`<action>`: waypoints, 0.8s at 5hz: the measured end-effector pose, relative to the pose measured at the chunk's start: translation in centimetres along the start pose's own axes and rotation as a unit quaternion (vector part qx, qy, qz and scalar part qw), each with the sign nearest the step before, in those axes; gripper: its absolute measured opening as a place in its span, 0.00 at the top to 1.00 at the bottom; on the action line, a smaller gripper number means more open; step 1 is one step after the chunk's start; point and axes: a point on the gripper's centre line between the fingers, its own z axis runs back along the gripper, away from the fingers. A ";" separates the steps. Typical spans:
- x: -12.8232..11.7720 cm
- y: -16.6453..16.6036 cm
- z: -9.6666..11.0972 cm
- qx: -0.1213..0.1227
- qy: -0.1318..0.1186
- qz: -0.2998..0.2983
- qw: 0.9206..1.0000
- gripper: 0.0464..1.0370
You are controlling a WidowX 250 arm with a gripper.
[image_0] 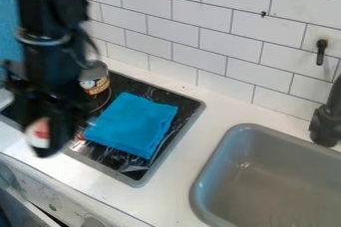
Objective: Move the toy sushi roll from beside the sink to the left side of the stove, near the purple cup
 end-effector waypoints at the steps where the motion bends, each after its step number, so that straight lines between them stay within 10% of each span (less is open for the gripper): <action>1: -1.6 4.0 0.8 0.015 -0.014 0.049 0.999 0.50; 4: -1.2 12.9 -2.5 0.019 -0.059 0.125 0.990 0.50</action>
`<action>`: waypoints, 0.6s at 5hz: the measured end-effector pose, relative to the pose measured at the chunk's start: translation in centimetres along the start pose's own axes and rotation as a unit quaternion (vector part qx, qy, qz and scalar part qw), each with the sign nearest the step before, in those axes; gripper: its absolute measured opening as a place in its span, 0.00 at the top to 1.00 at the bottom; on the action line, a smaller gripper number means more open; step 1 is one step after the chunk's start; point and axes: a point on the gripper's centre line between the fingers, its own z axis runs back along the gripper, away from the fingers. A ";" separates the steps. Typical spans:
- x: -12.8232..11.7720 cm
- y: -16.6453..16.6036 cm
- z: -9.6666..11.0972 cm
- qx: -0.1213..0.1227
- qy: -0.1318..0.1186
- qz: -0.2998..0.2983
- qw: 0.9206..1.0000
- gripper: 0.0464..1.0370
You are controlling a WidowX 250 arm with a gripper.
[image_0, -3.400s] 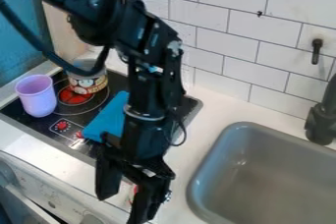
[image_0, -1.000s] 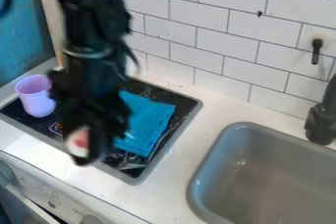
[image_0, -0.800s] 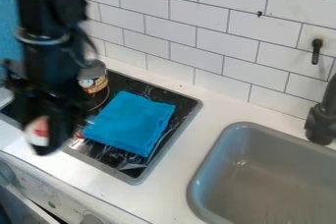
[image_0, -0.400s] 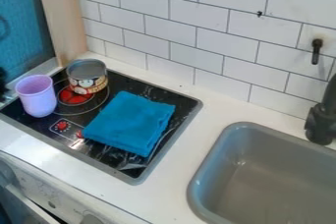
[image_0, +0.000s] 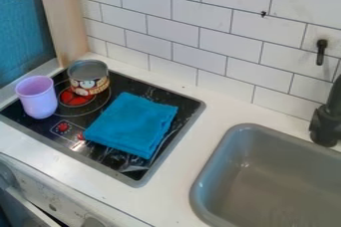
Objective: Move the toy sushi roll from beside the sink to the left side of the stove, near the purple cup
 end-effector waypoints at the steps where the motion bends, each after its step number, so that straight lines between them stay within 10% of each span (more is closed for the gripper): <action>1: 1.3 0.2 -1.0 -0.005 -0.026 0.015 1.000 0.50; 3: 3.1 -0.4 -4.0 -0.033 -0.037 0.039 0.998 0.50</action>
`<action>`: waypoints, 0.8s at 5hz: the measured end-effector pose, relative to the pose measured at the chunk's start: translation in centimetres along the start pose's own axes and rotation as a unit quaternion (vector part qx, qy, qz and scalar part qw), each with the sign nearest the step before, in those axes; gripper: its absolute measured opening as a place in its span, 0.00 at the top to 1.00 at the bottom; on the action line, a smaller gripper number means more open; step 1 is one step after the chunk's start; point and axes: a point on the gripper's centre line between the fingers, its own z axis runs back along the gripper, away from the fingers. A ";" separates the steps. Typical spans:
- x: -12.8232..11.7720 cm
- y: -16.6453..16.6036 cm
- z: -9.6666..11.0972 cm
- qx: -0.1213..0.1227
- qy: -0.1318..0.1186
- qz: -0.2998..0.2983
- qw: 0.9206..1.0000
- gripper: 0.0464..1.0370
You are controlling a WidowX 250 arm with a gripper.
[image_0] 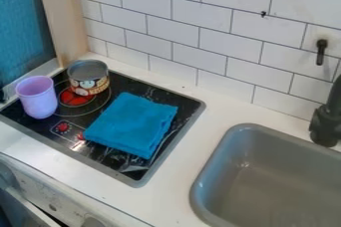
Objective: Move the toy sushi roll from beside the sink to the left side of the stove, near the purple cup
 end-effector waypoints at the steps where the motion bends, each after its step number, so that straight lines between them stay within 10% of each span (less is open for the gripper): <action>1: 0.9 0.1 -1.1 -0.006 -0.003 0.012 1.000 0.50; 4: 1.5 -1.1 -4.3 -0.052 0.008 0.049 0.997 0.50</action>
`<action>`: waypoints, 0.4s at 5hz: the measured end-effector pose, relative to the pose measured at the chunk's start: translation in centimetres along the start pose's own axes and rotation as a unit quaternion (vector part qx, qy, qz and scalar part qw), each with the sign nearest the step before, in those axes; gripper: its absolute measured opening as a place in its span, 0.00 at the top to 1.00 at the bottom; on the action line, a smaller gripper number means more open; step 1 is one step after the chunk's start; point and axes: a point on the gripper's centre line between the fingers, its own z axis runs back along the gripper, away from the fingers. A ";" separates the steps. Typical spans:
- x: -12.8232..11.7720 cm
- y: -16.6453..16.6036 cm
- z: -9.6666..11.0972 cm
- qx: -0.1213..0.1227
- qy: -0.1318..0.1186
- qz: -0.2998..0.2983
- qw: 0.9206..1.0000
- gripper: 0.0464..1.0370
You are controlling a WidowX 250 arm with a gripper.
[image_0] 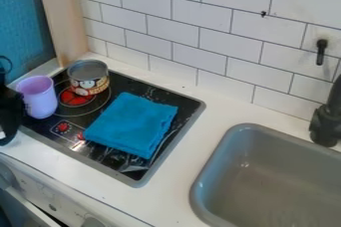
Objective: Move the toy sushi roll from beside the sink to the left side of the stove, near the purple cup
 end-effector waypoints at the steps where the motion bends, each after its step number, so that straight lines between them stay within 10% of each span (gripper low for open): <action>1: -0.1 0.2 -0.1 -0.015 0.009 0.011 1.000 0.42; 2: -0.6 0.1 -0.1 -0.022 0.022 0.008 0.999 0.11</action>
